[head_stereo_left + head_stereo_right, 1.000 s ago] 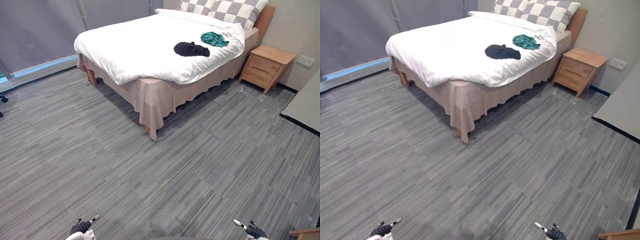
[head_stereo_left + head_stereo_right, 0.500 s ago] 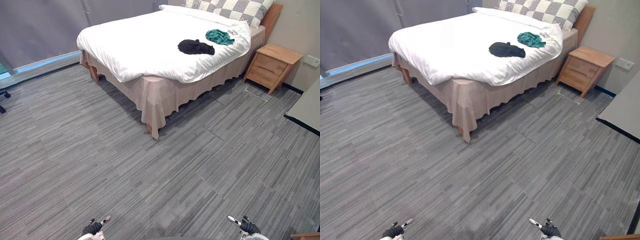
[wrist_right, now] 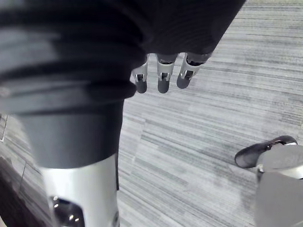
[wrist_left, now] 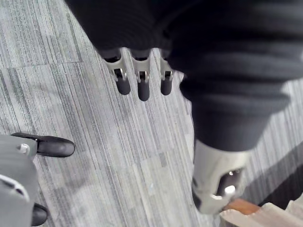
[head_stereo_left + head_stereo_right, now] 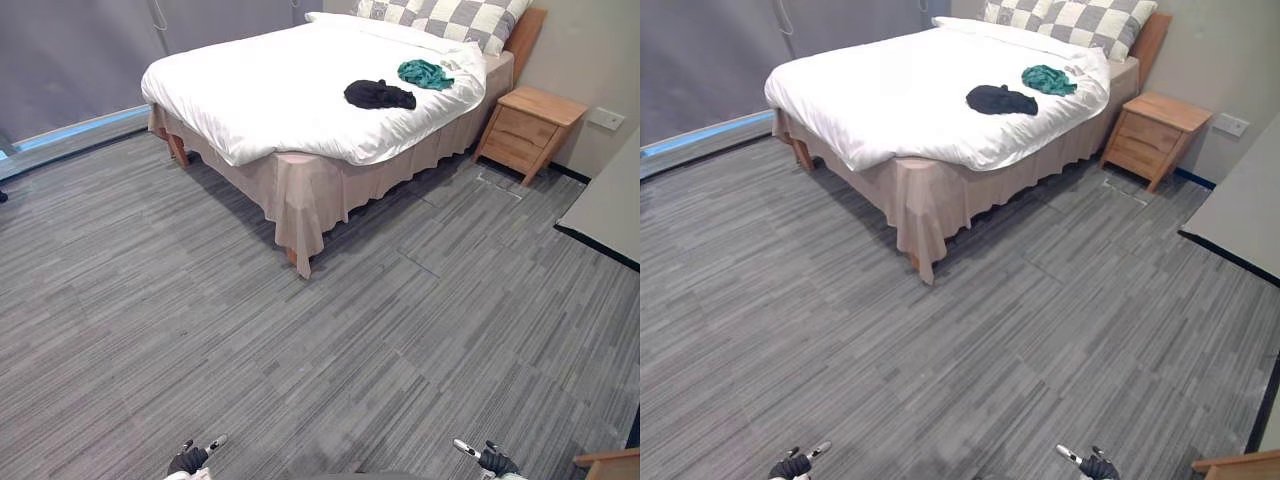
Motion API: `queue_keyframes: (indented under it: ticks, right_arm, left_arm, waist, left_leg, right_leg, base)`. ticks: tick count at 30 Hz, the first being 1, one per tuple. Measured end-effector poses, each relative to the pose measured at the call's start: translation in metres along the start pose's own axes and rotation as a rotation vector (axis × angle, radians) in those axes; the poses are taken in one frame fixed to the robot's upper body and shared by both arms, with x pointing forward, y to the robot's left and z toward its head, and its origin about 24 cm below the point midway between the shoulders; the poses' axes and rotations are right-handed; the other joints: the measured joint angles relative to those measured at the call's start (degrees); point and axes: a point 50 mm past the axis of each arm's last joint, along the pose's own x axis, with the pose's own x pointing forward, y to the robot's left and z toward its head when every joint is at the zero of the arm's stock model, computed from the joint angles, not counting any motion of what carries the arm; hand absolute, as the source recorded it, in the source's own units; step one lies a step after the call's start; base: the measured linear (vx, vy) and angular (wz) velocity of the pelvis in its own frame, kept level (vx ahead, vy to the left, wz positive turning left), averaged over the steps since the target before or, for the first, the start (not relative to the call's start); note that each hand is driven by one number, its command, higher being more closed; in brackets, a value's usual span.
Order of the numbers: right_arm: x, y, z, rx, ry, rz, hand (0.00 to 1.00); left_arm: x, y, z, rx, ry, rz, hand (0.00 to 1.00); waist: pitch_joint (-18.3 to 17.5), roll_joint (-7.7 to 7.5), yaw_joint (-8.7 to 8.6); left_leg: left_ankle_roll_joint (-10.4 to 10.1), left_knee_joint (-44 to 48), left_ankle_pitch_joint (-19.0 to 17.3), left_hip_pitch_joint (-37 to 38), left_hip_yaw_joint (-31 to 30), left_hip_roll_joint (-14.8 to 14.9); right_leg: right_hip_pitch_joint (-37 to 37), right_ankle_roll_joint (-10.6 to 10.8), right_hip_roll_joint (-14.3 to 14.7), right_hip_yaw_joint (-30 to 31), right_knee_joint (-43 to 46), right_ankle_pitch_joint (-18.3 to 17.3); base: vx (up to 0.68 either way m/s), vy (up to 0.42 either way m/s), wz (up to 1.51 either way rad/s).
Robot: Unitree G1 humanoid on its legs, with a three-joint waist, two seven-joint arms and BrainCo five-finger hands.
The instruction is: Tidy the bed and pick cloth on bed and put in laundry
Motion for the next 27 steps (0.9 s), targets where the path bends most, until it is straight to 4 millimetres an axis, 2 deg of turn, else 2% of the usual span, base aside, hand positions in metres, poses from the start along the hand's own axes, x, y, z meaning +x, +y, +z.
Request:
queue_keyframes:
  ticks: [1, 2, 3, 4, 5, 6, 7, 8, 10, 11, 12, 13, 14, 15, 16, 17, 18, 20, 21, 22, 23, 24, 25, 26, 27]
  right_arm:
    - [-0.001, 0.001, -0.005, 0.005, 0.015, 0.002, 0.0]
    - [-0.004, 0.001, -0.017, 0.026, 0.044, 0.008, 0.0]
    - [-0.005, 0.002, -0.019, 0.036, 0.043, 0.009, 0.0]
    - [-0.006, 0.002, -0.019, 0.049, 0.034, 0.012, 0.0]
    - [-0.007, 0.002, -0.019, 0.053, 0.028, 0.012, 0.0]
    - [-0.007, 0.001, -0.021, 0.055, 0.029, 0.011, 0.0]
    - [-0.009, 0.001, -0.026, 0.06, 0.034, 0.009, 0.0]
    - [-0.009, 0.0, -0.025, 0.065, 0.027, 0.002, 0.0]
    - [-0.01, -0.001, -0.025, 0.06, 0.019, 0.001, 0.0]
    - [-0.01, -0.002, -0.022, 0.064, 0.015, -0.003, 0.0]
    - [-0.01, -0.004, -0.022, 0.051, 0.013, -0.009, 0.0]
    - [-0.01, -0.006, -0.021, 0.051, 0.008, -0.015, 0.0]
    - [-0.011, -0.007, -0.022, 0.047, 0.007, -0.017, 0.0]
    - [-0.011, -0.007, -0.022, 0.02, 0.007, -0.017, 0.0]
    - [-0.009, -0.007, -0.018, -0.021, 0.005, -0.012, 0.0]
    - [-0.008, -0.008, -0.013, -0.05, -0.002, -0.012, 0.0]
    - [-0.006, -0.002, -0.012, -0.087, -0.006, 0.006, 0.0]
    - [-0.004, 0.007, 0.001, -0.132, -0.061, 0.037, 0.0]
    - [-0.001, 0.014, 0.01, -0.133, -0.09, 0.049, 0.0]
    - [0.0, 0.019, 0.02, -0.134, -0.119, 0.06, 0.0]
    - [0.0, 0.02, 0.024, -0.135, -0.137, 0.061, 0.0]
    - [0.0, 0.025, 0.034, -0.15, -0.176, 0.069, 0.0]
    - [0.0, 0.029, 0.039, -0.151, -0.195, 0.082, 0.0]
    - [0.0, 0.03, 0.039, -0.144, -0.195, 0.084, 0.0]
    - [0.001, 0.031, 0.035, -0.137, -0.174, 0.086, 0.0]
  left_arm:
    - [0.0, -0.001, 0.001, -0.001, -0.006, -0.006, 0.0]
    - [0.001, -0.003, 0.01, -0.018, -0.043, -0.02, 0.0]
    - [0.001, -0.004, 0.013, -0.026, -0.055, -0.022, 0.0]
    - [0.002, -0.011, 0.018, -0.05, -0.075, -0.034, 0.0]
    - [0.003, -0.014, 0.021, -0.082, -0.091, -0.032, 0.0]
    - [0.002, -0.014, 0.022, -0.093, -0.1, -0.029, 0.0]
    - [0.002, -0.011, 0.022, -0.122, -0.104, -0.014, 0.0]
    - [0.002, -0.016, 0.017, -0.141, -0.092, -0.02, 0.0]
    - [0.001, -0.022, 0.014, -0.14, -0.086, -0.036, 0.0]
    - [0.0, -0.028, 0.012, -0.146, -0.082, -0.056, 0.0]
    - [-0.001, -0.03, 0.008, -0.153, -0.072, -0.065, 0.0]
    - [-0.002, -0.032, 0.003, -0.155, -0.064, -0.072, 0.0]
    - [-0.003, -0.034, 0.002, -0.155, -0.063, -0.078, 0.0]
    - [-0.003, -0.036, 0.0, -0.154, -0.064, -0.092, 0.0]
    - [-0.005, -0.034, -0.005, -0.149, -0.061, -0.089, 0.0]
    - [-0.006, -0.032, -0.007, -0.145, -0.06, -0.087, 0.0]
    - [-0.008, -0.03, -0.009, -0.124, -0.066, -0.089, 0.0]
    - [-0.011, -0.034, -0.013, -0.091, -0.073, -0.116, 0.0]
    - [-0.011, -0.037, -0.011, -0.121, -0.093, -0.122, 0.0]
    - [-0.011, -0.038, -0.008, -0.134, -0.108, -0.121, 0.0]
    - [-0.011, -0.038, -0.007, -0.137, -0.111, -0.121, 0.0]
    - [-0.011, -0.039, -0.007, -0.148, -0.112, -0.118, 0.0]
    - [-0.011, -0.039, -0.008, -0.147, -0.103, -0.116, 0.0]
    - [-0.01, -0.039, -0.007, -0.146, -0.101, -0.116, 0.0]
    - [-0.01, -0.035, -0.006, -0.148, -0.099, -0.107, 0.0]
  waist:
    - [0.1, 0.07, -0.16]
    - [0.1, 0.1, -0.48]
    - [0.1, 0.08, -0.44]
    - [0.3, 0.37, -0.47]
    - [0.6, 0.49, -0.45]
    - [0.7, 0.33, -0.32]
    - [0.9, -0.15, 0.01]
    - [1.1, 1.13, -0.24]
    - [0.6, 1.64, -0.52]
    - [0.2, 1.4, -0.51]
    - [-0.5, 2.13, -0.52]
    - [-1.1, 3.04, -0.66]
    - [-1.0, 3.04, -0.85]
    - [-0.9, 4.0, -0.82]
    - [-0.4, 4.43, -0.83]
    - [-0.3, 4.34, -0.81]
    - [0.1, 3.62, -0.52]
    - [0.5, 2.49, 0.57]
    - [0.8, 2.22, 1.94]
    - [1.1, 1.93, 2.69]
    - [1.2, 1.84, 2.71]
    - [1.2, 1.84, 2.82]
    - [1.1, 1.95, 2.59]
    - [1.0, 1.93, 2.51]
    - [0.5, 0.54, 2.82]
  left_leg:
    - [-0.4, 0.7, -0.6, 0.0, -0.3, 0.8]
    - [-1.9, 2.0, -2.1, -0.2, -1.0, 3.2]
    - [-2.5, 2.3, -2.5, -0.2, -1.0, 3.9]
    - [-4.5, 3.7, -4.0, -0.3, -1.0, 6.5]
    - [-6.4, 5.2, -5.7, 0.4, -0.9, 8.7]
    - [-7.4, 5.8, -6.6, 0.8, -0.7, 9.5]
    - [-9.3, 6.7, -8.3, 2.6, 0.1, 10.9]
    - [-8.3, 6.8, -9.7, 4.9, 1.1, 13.6]
    - [-6.3, 7.7, -8.7, 5.8, 1.5, 14.6]
    - [-5.5, 11.6, -5.8, 4.9, 2.0, 15.8]
    - [-4.5, 14.7, -3.8, 3.5, 1.8, 16.8]
    - [-3.2, 20.3, 0.3, 0.9, 1.1, 18.6]
    - [-2.4, 24.4, 3.1, -1.2, -0.3, 19.6]
    - [-2.8, 34.6, 8.2, -6.2, -3.8, 20.8]
    - [-5.2, 45.2, 6.1, -11.1, -7.0, 20.0]
    - [-5.9, 48.4, 4.9, -12.9, -7.6, 19.3]
    - [-6.7, 52.0, 1.5, -16.5, -7.6, 16.9]
    - [-6.0, 47.6, -2.2, -23.5, -4.9, 12.3]
    - [-5.2, 40.6, -2.8, -26.1, -0.3, 11.3]
    - [-4.2, 32.2, -1.9, -27.6, 5.2, 10.3]
    - [-3.6, 28.0, -0.7, -27.8, 7.8, 9.8]
    - [-1.8, 18.9, 3.4, -28.5, 14.5, 8.8]
    - [-0.1, 13.4, 5.8, -28.4, 19.9, 8.3]
    - [1.2, 11.8, 6.4, -28.4, 21.4, 8.0]
    - [7.3, 12.5, 9.7, -28.5, 21.2, 6.6]
  right_leg:
    - [0.0, 0.0, 0.0, -0.4, -1.7, 0.0]
    - [-0.4, -0.4, 0.3, -0.7, -8.8, 1.3]
    - [-0.9, -0.6, 0.3, -0.6, -11.6, 2.3]
    - [-1.7, -1.5, 0.4, -0.3, -19.0, 6.0]
    - [-1.9, -1.5, 0.4, 0.2, -24.3, 9.5]
    - [-1.6, -1.0, 0.3, 0.6, -26.7, 11.1]
    - [-0.5, 0.5, -0.5, -0.2, -28.4, 15.5]
    - [-1.4, -1.3, 0.6, -2.3, -22.2, 15.3]
    - [-4.4, -3.5, 0.9, -3.2, -13.1, 8.4]
    - [-5.0, -5.0, 1.0, -3.5, -8.9, 4.5]
    - [-4.8, -5.7, 1.5, -3.9, -8.2, 2.8]
    - [-3.3, -6.3, 2.5, -4.5, -8.8, 0.8]
    - [-2.0, -6.5, 3.2, -4.8, -9.7, 0.1]
    - [1.3, -7.7, 4.8, -4.9, -12.7, -0.7]
    - [6.1, -8.7, 6.4, -4.7, -16.5, -0.5]
    - [8.3, -9.3, 6.9, -4.7, -18.3, -0.1]
    - [13.4, -10.6, 7.6, -4.6, -22.6, 0.3]
    - [19.1, -11.1, 8.2, -4.0, -27.9, 0.4]
    - [21.1, -10.9, 8.2, -3.3, -29.5, 0.5]
    - [23.7, -10.4, 8.0, -2.9, -30.9, 0.2]
    - [24.7, -9.7, 7.9, -3.0, -31.7, -0.2]
    - [27.6, -8.2, 7.5, -3.7, -32.9, -2.3]
    - [30.2, -7.5, 7.6, -3.6, -33.3, -4.8]
    - [31.3, -7.2, 7.6, -3.6, -33.2, -6.0]
    - [32.4, -6.4, 6.4, -3.3, -32.3, -7.9]
  base:
    - [0.15, -0.112, 0.18]
    - [0.17, -0.14, 0.16]
    - [0.27, -0.219, 0.11]
    - [0.35, -0.255, -0.05]
    - [0.4, -0.284, -0.08]
    - [0.44, -0.339, -0.15]
    - [0.47, -0.385, -0.15]
    - [0.46, -0.389, -0.04]
    - [0.44, -0.358, 0.08]
    - [0.51, -0.436, -0.01]
    - [0.53, -0.444, -0.01]
    - [0.45, -0.347, 0.07]
    - [0.47, -0.306, 0.14]
    - [0.39, -0.224, 0.11]
    - [0.39, -0.207, 0.05]
    - [0.49, -0.188, -0.02]
    - [0.58, -0.191, -0.01]
    - [0.52, -0.132, -0.25]
    - [0.48, -0.056, -0.62]
    - [0.5, -0.043, -0.58]
    - [0.63, 0.018, -0.42]
    - [0.52, 0.062, -0.3]
    - [0.53, 0.109, -0.24]
    - [0.47, 0.165, -0.14]
    - [0.77, 0.207, 0.11]
